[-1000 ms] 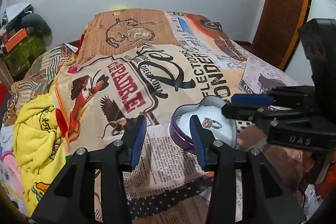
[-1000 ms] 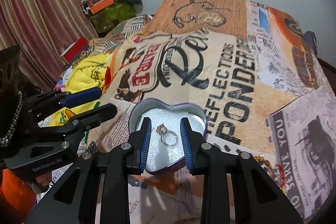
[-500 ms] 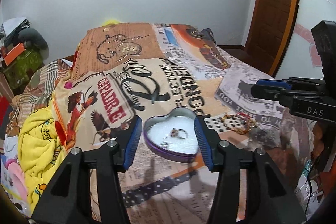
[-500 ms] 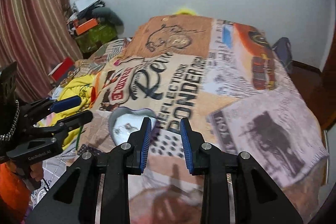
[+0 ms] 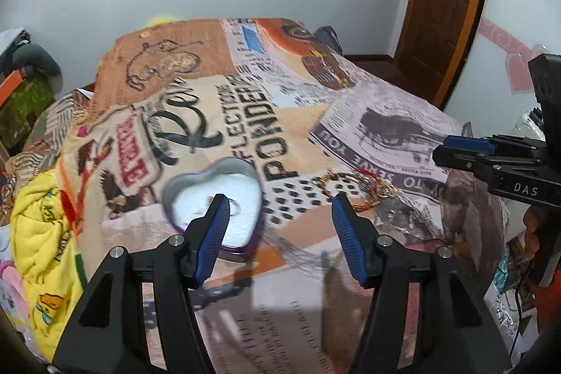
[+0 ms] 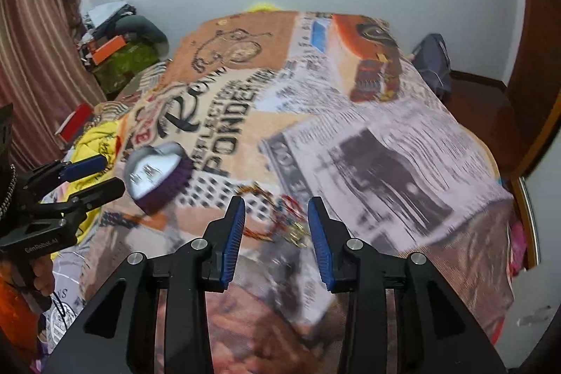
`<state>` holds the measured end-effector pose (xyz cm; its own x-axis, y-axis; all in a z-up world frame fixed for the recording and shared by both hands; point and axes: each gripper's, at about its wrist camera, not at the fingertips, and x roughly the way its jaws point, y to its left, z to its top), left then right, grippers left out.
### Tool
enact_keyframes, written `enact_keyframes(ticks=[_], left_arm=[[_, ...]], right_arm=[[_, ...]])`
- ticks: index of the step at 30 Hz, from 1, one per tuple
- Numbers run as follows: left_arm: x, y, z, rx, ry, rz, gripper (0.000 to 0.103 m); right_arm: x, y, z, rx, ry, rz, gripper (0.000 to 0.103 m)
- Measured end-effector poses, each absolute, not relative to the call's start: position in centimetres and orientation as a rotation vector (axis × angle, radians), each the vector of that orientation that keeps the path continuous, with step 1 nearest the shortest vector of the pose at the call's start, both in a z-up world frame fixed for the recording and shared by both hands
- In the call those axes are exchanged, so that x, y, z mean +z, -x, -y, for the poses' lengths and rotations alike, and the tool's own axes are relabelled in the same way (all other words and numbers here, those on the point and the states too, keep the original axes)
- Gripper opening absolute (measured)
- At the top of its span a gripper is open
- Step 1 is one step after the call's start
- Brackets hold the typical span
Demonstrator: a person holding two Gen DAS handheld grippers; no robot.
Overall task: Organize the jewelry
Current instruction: 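Move the left gripper back to the jewelry pile, then grasp the gold and red bracelet with the left gripper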
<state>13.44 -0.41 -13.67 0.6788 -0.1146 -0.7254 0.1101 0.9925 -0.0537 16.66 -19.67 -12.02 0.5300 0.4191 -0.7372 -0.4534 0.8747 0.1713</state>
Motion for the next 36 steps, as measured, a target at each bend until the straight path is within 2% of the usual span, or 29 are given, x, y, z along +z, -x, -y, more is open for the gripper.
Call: enact_keyframes(ticks=[9,16,21,27,33,36], left_arm=[[-17.9,-16.5,3.8,-0.219,0.048,-0.956,0.059],[-19.4,-19.1,5.6,-0.207,0.029,-0.973,0.039],[-20.6,-21.4,5.9,-0.205,0.026,-1.012,0.028],[-22.1,-22.5,6.2,-0.2,0.0,-1.043,0.025],[-22.6,-23.0,6.0,-0.178,0.027,-1.035,0.003],[-22.4,-22.8,6.1,-0.187,0.02,-1.034,0.001]], right_arm=[[-15.6,-17.2,20.8,0.522,0.052,-0.955,0.034],[-16.8,-18.0,21.3,0.533,0.029,-0.992,0.034],[-17.1,-18.3,21.3,0.552,0.03,-1.0,0.034],[-17.2,-18.6,21.0,0.562,0.036,-1.001,0.034],[-17.3,-18.7,21.0,0.562,0.013,-1.007,0.034],[-17.2,-18.6,20.9,0.563,0.012,-1.008,0.034]])
